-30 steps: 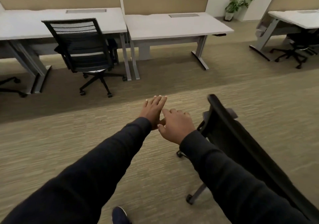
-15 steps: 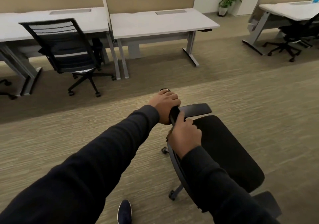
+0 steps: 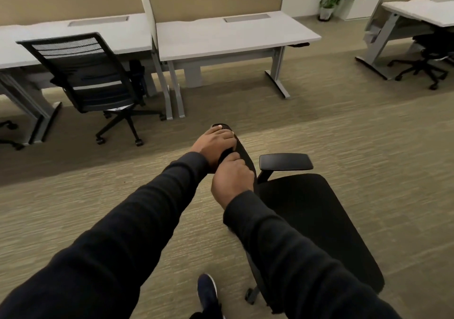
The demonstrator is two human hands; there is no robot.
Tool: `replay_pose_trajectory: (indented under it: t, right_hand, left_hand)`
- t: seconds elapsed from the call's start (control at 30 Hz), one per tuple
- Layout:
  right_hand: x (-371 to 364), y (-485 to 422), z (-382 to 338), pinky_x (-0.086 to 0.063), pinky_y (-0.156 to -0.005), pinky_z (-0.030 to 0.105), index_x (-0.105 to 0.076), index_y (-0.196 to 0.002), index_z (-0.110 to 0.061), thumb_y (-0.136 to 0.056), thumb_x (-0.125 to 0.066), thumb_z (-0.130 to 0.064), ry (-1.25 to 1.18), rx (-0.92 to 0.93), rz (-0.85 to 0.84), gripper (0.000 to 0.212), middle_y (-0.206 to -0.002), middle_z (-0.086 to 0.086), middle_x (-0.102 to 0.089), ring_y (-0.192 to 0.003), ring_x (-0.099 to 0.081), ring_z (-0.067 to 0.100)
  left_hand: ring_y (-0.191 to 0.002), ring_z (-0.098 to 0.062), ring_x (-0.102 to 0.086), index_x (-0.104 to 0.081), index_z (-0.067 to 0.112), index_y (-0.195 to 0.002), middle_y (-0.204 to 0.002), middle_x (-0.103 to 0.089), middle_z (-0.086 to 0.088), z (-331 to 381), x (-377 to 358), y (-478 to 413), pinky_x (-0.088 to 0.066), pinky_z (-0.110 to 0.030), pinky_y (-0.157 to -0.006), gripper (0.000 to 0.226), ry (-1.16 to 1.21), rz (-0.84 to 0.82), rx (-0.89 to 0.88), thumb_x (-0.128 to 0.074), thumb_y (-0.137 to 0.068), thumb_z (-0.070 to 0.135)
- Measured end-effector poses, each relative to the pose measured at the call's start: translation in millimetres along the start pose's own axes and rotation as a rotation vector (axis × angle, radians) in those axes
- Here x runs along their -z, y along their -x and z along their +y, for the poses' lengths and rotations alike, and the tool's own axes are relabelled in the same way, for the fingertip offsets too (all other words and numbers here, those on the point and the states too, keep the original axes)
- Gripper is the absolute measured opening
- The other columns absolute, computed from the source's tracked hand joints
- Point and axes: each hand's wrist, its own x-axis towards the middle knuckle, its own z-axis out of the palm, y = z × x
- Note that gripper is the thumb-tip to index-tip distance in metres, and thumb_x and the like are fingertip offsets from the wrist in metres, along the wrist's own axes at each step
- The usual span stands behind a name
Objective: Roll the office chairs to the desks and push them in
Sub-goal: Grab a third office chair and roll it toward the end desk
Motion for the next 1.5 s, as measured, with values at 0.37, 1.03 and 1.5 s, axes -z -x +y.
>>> replay_pose_trajectory:
  t: [0.37,1.03,1.5]
  right_hand:
    - [4,-164,-57,-0.05,-0.089,0.04,-0.029,-0.141,0.01,-0.104,-0.042,-0.023,0.042,-0.014,0.006,0.052,-0.127,0.022,-0.057,-0.11,-0.063,0.032]
    - [69,-471,-69,-0.045,-0.083,0.041,-0.046,-0.127,-0.004,-0.096,-0.055,-0.026,-0.064,0.421,-0.013,0.039,-0.118,0.016,-0.062,-0.106,-0.062,0.032]
    - [111,-705,1,-0.051,-0.086,0.042,-0.052,-0.127,-0.018,-0.087,-0.062,-0.051,0.034,0.694,0.063,0.053,-0.116,0.007,-0.065,-0.102,-0.065,0.03]
  left_hand:
    - [-0.133,-0.022,-0.05,-0.07,0.017,-0.098,-0.121,-0.067,-0.004,-134,-20,-102,-0.024,-0.04,-0.119,0.021,0.072,0.069,-0.017,-0.053,-0.093,0.028]
    - [-0.121,-0.024,-0.054,-0.066,0.018,-0.099,-0.112,-0.065,-0.003,-318,-29,-310,-0.022,-0.037,-0.115,0.028,-0.098,0.112,0.308,-0.064,-0.083,0.04]
    - [-0.119,-0.025,-0.052,-0.06,0.022,-0.107,-0.115,-0.06,-0.001,-381,-61,-487,-0.027,-0.046,-0.114,0.051,-0.13,0.038,0.625,-0.071,-0.07,0.057]
